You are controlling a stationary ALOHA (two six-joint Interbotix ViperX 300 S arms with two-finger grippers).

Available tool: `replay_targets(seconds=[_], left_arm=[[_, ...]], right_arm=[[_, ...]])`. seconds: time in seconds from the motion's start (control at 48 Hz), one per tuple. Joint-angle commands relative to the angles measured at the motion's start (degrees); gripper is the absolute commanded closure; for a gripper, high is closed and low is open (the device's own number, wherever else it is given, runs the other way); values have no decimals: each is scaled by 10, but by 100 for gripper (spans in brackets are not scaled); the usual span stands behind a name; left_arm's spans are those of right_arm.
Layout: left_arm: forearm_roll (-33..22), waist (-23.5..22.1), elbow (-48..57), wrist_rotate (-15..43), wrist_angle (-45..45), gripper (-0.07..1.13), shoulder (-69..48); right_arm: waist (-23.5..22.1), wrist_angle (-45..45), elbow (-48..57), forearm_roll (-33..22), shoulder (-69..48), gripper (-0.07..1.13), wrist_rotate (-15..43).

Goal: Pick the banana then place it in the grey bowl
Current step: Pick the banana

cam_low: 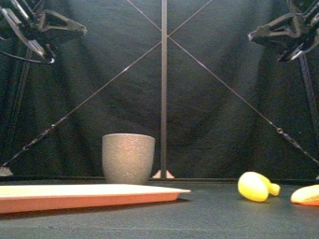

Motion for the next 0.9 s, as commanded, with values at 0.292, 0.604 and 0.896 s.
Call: replay_targets(seconds=[0.292, 0.604, 0.896], left_arm=[[-11, 7, -5, 2, -20, 107, 7], [-4, 33, 10, 4, -76, 107, 7], [-3, 43, 11, 3, -86, 107, 7]], right_arm=[[-14, 87, -57, 27, 169, 100, 25], [-16, 246, -120, 75, 284, 43, 28], [-11, 277, -156, 78, 346, -1, 19]])
